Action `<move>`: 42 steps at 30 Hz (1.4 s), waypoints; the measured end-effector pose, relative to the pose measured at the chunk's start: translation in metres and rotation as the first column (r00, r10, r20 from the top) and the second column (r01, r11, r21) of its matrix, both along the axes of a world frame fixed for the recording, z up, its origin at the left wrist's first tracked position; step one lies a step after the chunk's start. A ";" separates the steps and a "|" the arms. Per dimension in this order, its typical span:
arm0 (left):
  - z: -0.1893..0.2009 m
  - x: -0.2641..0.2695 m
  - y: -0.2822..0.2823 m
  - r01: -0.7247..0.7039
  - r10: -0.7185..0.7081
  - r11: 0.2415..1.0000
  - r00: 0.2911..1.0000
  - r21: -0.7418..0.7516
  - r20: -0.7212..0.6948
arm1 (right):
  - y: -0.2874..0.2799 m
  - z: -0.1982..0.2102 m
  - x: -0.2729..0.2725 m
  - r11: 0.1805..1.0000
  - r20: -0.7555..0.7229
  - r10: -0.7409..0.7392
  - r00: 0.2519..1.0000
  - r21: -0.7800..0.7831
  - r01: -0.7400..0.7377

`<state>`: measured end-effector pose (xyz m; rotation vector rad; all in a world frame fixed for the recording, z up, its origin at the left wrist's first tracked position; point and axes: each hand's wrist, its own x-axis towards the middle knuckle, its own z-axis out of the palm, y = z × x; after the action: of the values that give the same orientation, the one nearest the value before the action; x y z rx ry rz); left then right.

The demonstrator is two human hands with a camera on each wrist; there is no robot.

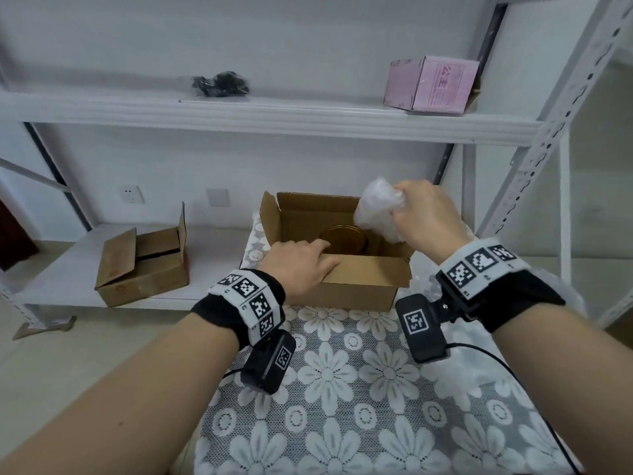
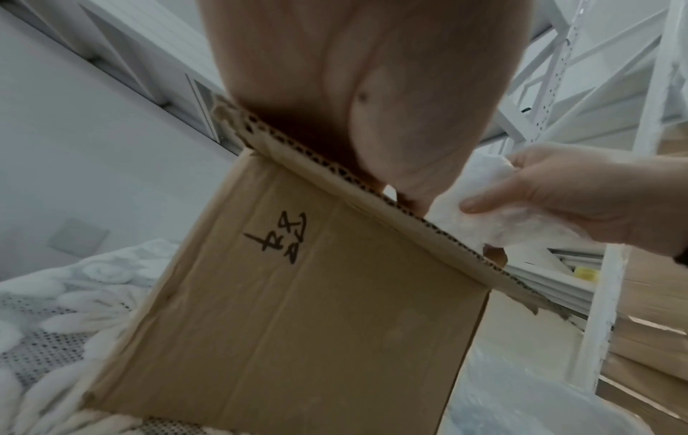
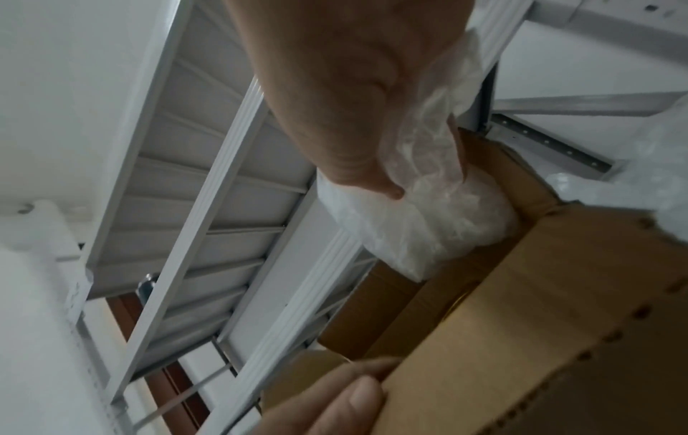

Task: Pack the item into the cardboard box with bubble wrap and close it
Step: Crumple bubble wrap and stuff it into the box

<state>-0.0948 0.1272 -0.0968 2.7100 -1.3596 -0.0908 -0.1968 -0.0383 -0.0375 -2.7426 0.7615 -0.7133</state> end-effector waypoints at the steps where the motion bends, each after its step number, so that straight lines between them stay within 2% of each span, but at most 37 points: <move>1: 0.000 0.000 -0.001 0.009 -0.009 1.000 1.000 0.015 0.013 | 0.004 -0.001 0.001 0.999 -0.018 -0.018 1.000 -0.045 0.017; 5: 0.003 0.001 -0.007 -0.015 0.015 1.000 1.000 0.011 -0.022 | 0.016 -0.008 0.009 0.990 -0.066 -0.014 0.998 -0.140 0.004; 7: 0.003 0.002 -0.009 -0.090 0.078 0.991 0.989 -0.096 -0.129 | 0.022 -0.006 0.016 0.995 -0.063 0.014 0.998 -0.101 -0.020; 9: 0.003 0.008 -0.007 -0.181 0.095 0.941 0.951 -0.285 -0.293 | 0.028 -0.003 0.027 0.999 -0.059 0.047 0.997 -0.015 -0.048; 11: 0.003 0.016 -0.003 -0.245 0.051 0.864 0.911 -0.439 -0.409 | 0.037 -0.002 0.040 0.992 -0.033 0.091 0.995 0.089 -0.088; 15: -0.004 0.026 0.008 -0.324 -0.035 0.753 0.850 -0.573 -0.526 | 0.056 -0.007 0.066 0.981 -0.027 0.119 0.993 0.155 -0.113; 18: -0.009 0.028 0.010 -0.308 -0.043 0.750 0.861 -0.586 -0.507 | 0.064 -0.013 0.079 0.983 -0.056 0.073 0.996 0.173 -0.063; 20: -0.009 0.028 0.008 -0.258 -0.039 0.778 0.890 -0.573 -0.454 | 0.068 -0.018 0.086 0.984 -0.133 0.068 0.989 0.170 -0.045; 22: -0.007 0.028 0.007 -0.253 -0.040 0.792 0.886 -0.556 -0.461 | 0.068 -0.024 0.090 0.971 -0.225 0.104 0.969 0.233 -0.050; 25: -0.004 0.037 0.012 -0.298 -0.066 0.797 0.821 -0.525 -0.567 | 0.068 -0.020 0.091 0.893 -0.269 0.270 0.925 0.428 -0.137; 28: 0.002 0.043 0.015 -0.303 -0.096 0.799 0.788 -0.519 -0.608 | 0.067 -0.009 0.088 0.756 -0.155 0.345 0.926 0.630 -0.176; 29: 0.004 0.044 0.015 -0.294 -0.097 0.809 0.787 -0.509 -0.609 | 0.064 -0.009 0.088 0.745 -0.139 0.343 0.929 0.643 -0.179; 33: 0.010 0.047 0.015 -0.269 -0.114 0.844 0.754 -0.463 -0.647 | 0.065 -0.014 0.090 0.857 -0.271 0.345 0.899 0.481 -0.184; 37: 0.009 0.054 0.019 -0.288 -0.135 0.844 0.704 -0.454 -0.697 | 0.079 -0.027 0.098 0.907 -0.429 0.361 0.828 0.367 -0.206; 40: 0.007 0.055 0.022 -0.315 -0.165 0.819 0.671 -0.479 -0.723 | 0.075 -0.036 0.104 0.911 -0.416 0.303 0.857 0.389 -0.134; 42: 0.006 0.054 0.023 -0.376 -0.195 0.778 0.618 -0.504 -0.762 | 0.069 -0.037 0.103 0.934 -0.375 0.237 0.896 0.340 -0.104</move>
<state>-0.0408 0.1506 -0.0912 1.7634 -0.7456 -0.6238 -0.0938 0.0305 -0.0746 -2.6381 0.6253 0.0344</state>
